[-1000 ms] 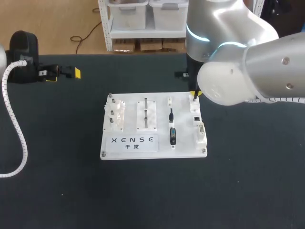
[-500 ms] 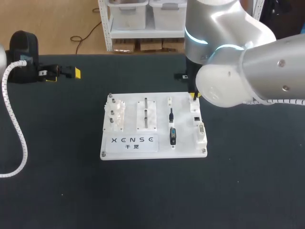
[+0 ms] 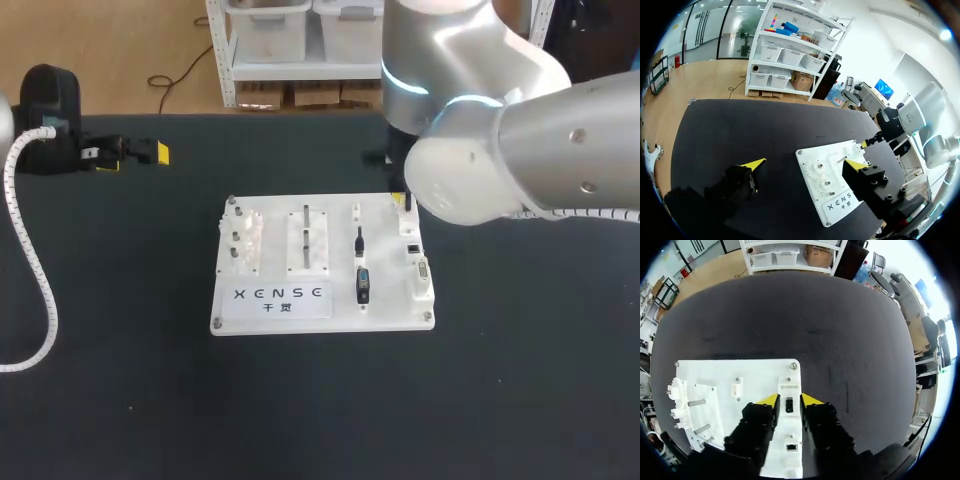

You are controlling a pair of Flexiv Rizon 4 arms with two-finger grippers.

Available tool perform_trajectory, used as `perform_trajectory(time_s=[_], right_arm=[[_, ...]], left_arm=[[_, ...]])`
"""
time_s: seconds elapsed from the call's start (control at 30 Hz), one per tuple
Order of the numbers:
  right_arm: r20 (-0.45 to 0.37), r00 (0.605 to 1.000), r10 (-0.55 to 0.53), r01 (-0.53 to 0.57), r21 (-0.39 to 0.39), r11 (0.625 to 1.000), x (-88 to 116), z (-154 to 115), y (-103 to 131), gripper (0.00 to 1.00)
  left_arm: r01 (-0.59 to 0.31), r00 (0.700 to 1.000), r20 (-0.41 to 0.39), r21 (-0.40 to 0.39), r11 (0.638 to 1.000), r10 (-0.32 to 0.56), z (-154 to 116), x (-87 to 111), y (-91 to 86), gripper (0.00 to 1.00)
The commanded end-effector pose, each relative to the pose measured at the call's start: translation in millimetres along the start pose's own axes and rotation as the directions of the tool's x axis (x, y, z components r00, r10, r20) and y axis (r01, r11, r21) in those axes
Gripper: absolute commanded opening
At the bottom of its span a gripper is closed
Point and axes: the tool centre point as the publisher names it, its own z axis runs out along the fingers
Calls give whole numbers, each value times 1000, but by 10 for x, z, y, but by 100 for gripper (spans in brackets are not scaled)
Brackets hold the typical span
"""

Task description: Insert the USB connector, Ethernet cable, and multi-pin plug into their matching sockets one by one.

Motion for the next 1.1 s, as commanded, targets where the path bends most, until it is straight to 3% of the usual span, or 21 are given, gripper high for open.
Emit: perform_trajectory(time_s=[0.03,0.2,0.4,0.77,1.03,1.1], right_arm=[[53,999,2,0,-25,1000,55,-299,-1,100],[78,997,-17,20,-40,999,76,-543,139,100],[47,997,-58,61,-70,996,300,-654,335,100],[-61,995,-81,80,-32,996,740,-445,497,100],[-106,989,-100,96,-40,995,863,-257,572,100],[-110,988,-104,100,-41,994,880,-219,577,89]], left_arm=[[0,1000,0,0,1000,0,0,0,0,100],[0,1000,0,0,1000,0,0,0,0,100],[0,1000,0,0,1000,0,0,0,0,100],[0,1000,0,0,1000,0,0,0,0,100],[0,1000,0,0,1000,0,0,0,0,100],[0,1000,0,0,1000,0,0,0,0,100]])
